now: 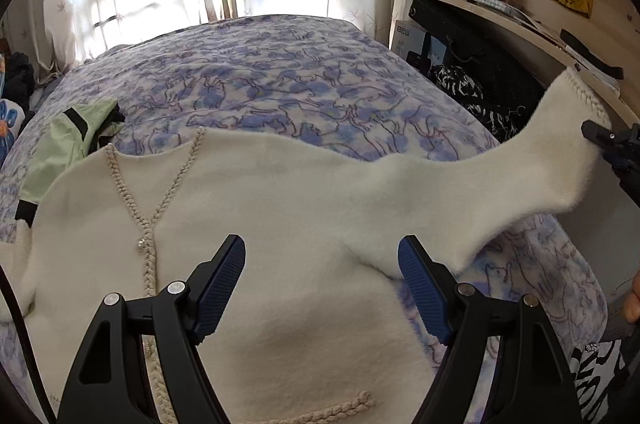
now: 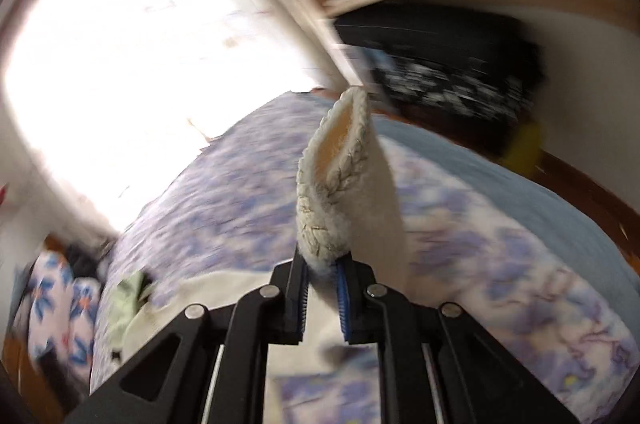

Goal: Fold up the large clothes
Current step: 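Lift the sleeve with the right tool and lay it across the cardigan front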

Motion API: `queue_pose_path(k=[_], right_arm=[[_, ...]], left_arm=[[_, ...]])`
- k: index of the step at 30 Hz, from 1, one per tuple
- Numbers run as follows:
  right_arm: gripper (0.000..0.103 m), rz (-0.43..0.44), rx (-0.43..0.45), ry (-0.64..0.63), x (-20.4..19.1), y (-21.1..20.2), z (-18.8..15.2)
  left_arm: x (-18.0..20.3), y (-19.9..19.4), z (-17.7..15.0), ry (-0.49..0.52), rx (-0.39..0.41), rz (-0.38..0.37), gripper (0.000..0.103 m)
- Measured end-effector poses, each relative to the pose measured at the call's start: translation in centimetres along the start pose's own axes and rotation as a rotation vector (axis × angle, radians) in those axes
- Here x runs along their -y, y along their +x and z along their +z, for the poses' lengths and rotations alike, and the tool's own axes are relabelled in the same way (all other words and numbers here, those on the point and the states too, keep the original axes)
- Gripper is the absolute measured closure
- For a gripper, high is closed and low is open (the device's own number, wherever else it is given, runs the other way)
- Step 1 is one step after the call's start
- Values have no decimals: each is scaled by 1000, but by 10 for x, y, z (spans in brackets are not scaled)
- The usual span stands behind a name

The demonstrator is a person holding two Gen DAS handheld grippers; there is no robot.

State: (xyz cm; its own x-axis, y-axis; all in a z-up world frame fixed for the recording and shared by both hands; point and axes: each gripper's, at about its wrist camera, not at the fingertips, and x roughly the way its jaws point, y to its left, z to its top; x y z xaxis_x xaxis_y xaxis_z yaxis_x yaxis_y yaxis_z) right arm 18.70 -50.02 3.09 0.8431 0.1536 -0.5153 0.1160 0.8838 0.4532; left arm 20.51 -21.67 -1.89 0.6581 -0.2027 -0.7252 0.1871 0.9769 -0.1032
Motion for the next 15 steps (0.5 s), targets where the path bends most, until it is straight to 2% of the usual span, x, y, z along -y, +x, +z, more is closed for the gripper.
queue_pose_path(k=[2,5,8,11,13,15], right_arm=[[91,79,-34,-95,-49,8,-15],[91,124,-101,-206,-106,32,-50],[89,111,-196,-296,-139,64,-101],[87,54,-298,-380,-160,88,-155],[82,18,-360,-409,-162,97,-186],[65,39,-411,-393,-155,96,-206]], left_arm=[[-21,-8,-3,-35,2,-1,25],[-57,-18,-9,-91,5,-2,25],[-92,-18,-19,-129,-2,-18,25],[-119,-8,-31,-170,-37,-51,25],[-133,2,-40,-203,-79,-101,25],[-140,15,-49,-231,-122,-152,25]])
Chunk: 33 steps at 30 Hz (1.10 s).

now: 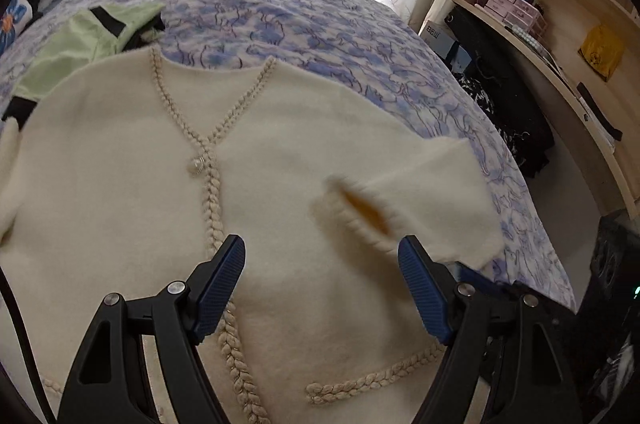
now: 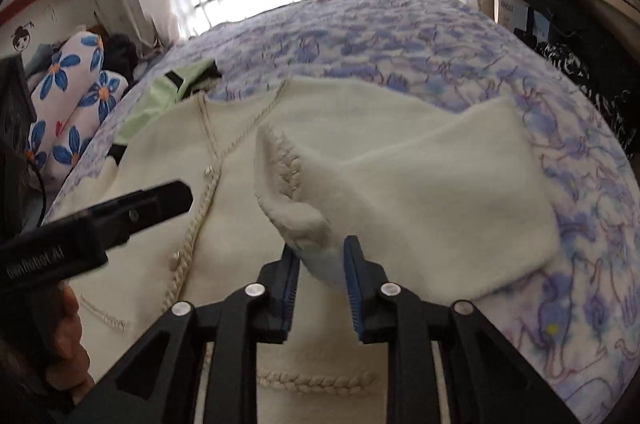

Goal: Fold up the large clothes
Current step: 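Lift the sleeve with the right tool and lay it across the cardigan front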

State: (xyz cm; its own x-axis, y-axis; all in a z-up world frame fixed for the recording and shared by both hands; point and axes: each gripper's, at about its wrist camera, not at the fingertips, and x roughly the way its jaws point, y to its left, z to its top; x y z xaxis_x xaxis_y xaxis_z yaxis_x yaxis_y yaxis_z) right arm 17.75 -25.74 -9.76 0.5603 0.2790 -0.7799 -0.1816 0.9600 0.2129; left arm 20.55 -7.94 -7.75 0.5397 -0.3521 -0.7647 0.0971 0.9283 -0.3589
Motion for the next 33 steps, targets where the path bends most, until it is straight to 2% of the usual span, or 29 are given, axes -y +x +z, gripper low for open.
queue_pose_path(k=[2,5,12,16,18,19,20,22,23,25,29,33], right_arm=[[56,-9,-1,-11,1,-2,-20],[56,-28,7,-4,5,-12,-34],[56,8,33,172,38,-40,-63],[56,35,20,252,51,-43,-76],[56,35,15,267,54,-44,-79],[56,32,13,271,54,-44,-79],[56,29,12,274,55,-45,-80],[56,17,10,276,55,-46,-80],[56,12,11,277,55,-47,-80],[56,1,15,273,55,-50,-78],[56,-23,44,255,52,-59,-74],[56,-35,61,241,48,-62,-69]], left_arm=[[-7,10,-4,-26,-33,-46,25],[-13,22,-11,-60,-70,-102,25],[-6,52,-29,-89,-180,-217,25],[9,74,-34,-58,-235,-226,26],[17,90,-37,-40,-276,-228,40],[21,98,-38,-24,-288,-205,48],[26,103,-38,1,-289,-169,65],[38,111,-33,72,-300,-135,88],[44,111,-28,95,-299,-122,89],[55,97,-15,164,-235,-80,90],[71,49,30,267,-31,-31,90],[57,12,69,311,116,75,90]])
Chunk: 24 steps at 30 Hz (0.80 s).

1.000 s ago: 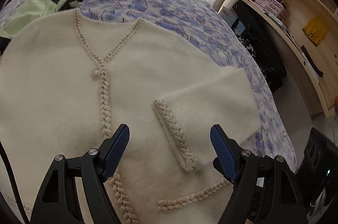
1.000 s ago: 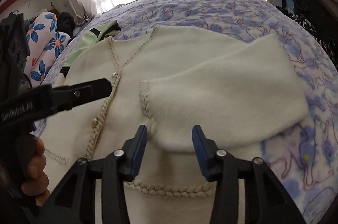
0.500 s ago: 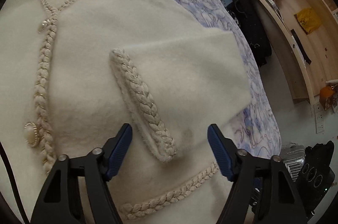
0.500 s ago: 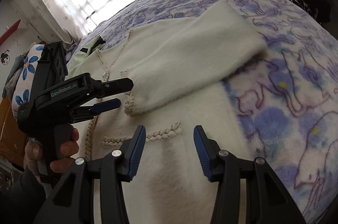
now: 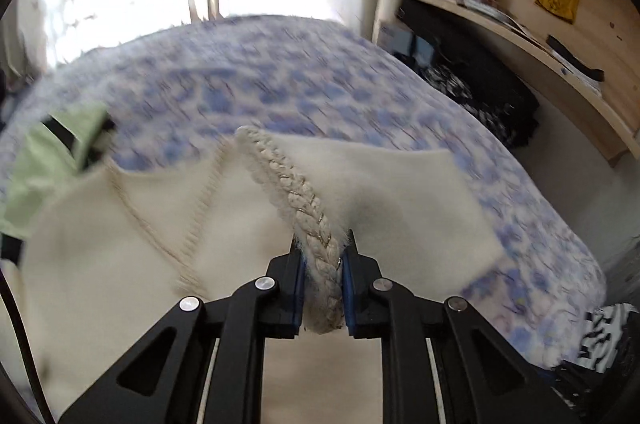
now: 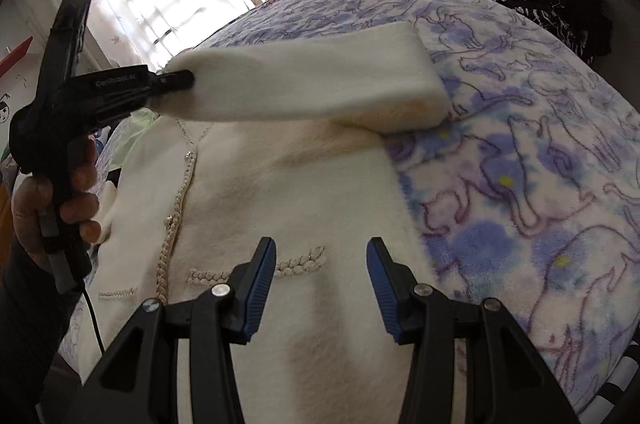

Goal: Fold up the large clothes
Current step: 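Lift the sleeve with the right tool and lay it across the cardigan front, then grasp the folded sleeve cuff with the left tool and smooth it flat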

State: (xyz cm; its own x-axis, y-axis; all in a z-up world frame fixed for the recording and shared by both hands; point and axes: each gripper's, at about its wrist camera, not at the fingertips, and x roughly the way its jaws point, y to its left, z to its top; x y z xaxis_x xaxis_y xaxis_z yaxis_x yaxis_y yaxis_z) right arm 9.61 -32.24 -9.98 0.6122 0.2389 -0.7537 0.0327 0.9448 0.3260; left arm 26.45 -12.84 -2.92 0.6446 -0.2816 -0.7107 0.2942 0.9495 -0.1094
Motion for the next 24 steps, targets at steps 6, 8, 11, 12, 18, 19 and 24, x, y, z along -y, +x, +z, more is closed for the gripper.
queue_pose_path(k=[6,8,11,12,18,19,24], right_arm=[[56,-27,-19,-28,-10,10,10],[55,-30,-25,-33,-13,15,15],[48,-35,-18,-43,-16,18,28],[45,-37,-12,-42,-16,18,34],[45,-28,-11,-19,-7,35,84],[45,-27,-12,-16,-4,40,94],[45,-9,-80,54,28,83,140]], left_arm=[[-81,19,-9,-92,-56,189,88],[-112,40,-26,-161,-140,183,80],[-152,66,-49,-296,-229,154,67],[-165,72,-56,-354,-248,116,67],[-188,85,-59,-503,-224,8,52],[-189,88,-58,-497,-224,2,51],[-186,111,-49,-470,-260,-34,51]])
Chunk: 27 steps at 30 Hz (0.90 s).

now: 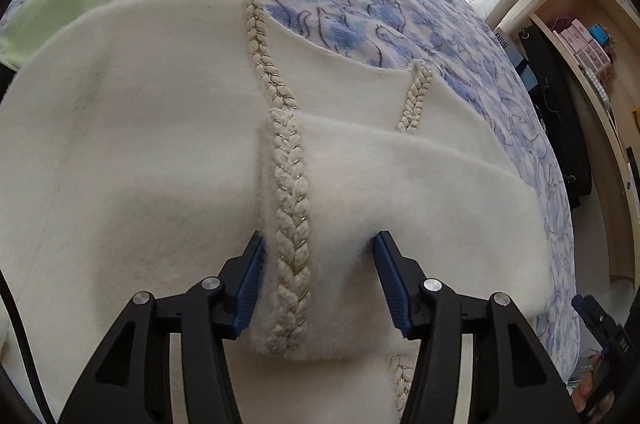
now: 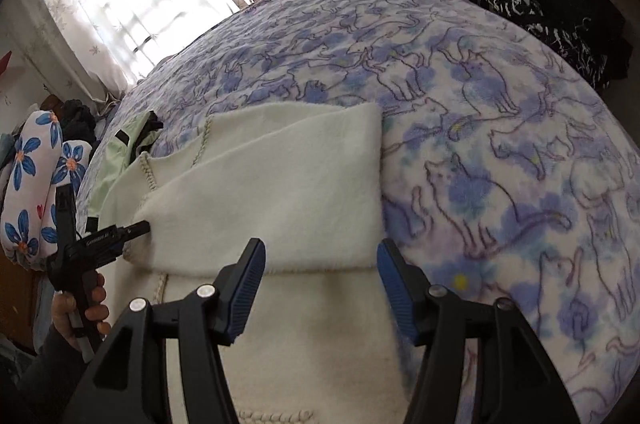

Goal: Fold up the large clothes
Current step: 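Grasp the folded sleeve cuff with the left tool and smooth it flat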

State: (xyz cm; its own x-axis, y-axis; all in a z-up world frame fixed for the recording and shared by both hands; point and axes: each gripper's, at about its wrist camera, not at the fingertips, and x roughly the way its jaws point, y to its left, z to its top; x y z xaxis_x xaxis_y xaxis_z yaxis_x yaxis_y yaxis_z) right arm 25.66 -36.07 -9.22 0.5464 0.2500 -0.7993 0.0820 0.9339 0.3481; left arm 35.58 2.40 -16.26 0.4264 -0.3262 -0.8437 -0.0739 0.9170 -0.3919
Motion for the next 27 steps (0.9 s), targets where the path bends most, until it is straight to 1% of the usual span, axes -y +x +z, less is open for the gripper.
queue_pose_path(k=[4,6,7,8,9,10,13,14,16,18,21,22,23,24,25,26,27], right_arm=[[45,33,-52,59,24,36,33],[45,53,-71,93,34,52,45],[45,70,-84,119,40,61,50],[45,84,-100,141,44,70,53],[45,89,-111,161,48,78,57],[45,91,-120,175,51,85,59],[45,114,-134,196,53,97,63],[45,119,-134,193,52,99,64],[45,126,-129,179,50,101,67],[45,118,-135,161,47,105,71],[45,105,-141,142,42,113,76],[45,102,-140,131,39,114,77],[54,96,-129,108,35,115,77],[90,71,-121,67,28,114,77],[89,24,-109,24,21,112,79],[90,-8,-74,-13,15,107,80],[90,-22,-40,-43,10,105,81]], left_arm=[[11,9,10,38,-6,17,50],[15,9,13,62,9,27,53],[17,8,14,80,14,41,63],[19,8,14,97,15,58,76],[18,5,14,103,21,55,83],[18,0,13,101,38,37,87],[14,-25,7,96,131,3,88],[13,-33,4,97,157,3,88],[9,-41,0,108,192,32,88],[1,-38,-1,99,189,52,88],[-11,-21,3,41,124,43,87],[-12,-17,4,31,116,46,87],[-12,-15,4,28,116,49,87],[-11,-15,4,32,123,48,87],[-8,-17,4,39,135,37,87],[-6,-19,4,47,155,28,87],[-6,-21,3,51,177,33,87]])
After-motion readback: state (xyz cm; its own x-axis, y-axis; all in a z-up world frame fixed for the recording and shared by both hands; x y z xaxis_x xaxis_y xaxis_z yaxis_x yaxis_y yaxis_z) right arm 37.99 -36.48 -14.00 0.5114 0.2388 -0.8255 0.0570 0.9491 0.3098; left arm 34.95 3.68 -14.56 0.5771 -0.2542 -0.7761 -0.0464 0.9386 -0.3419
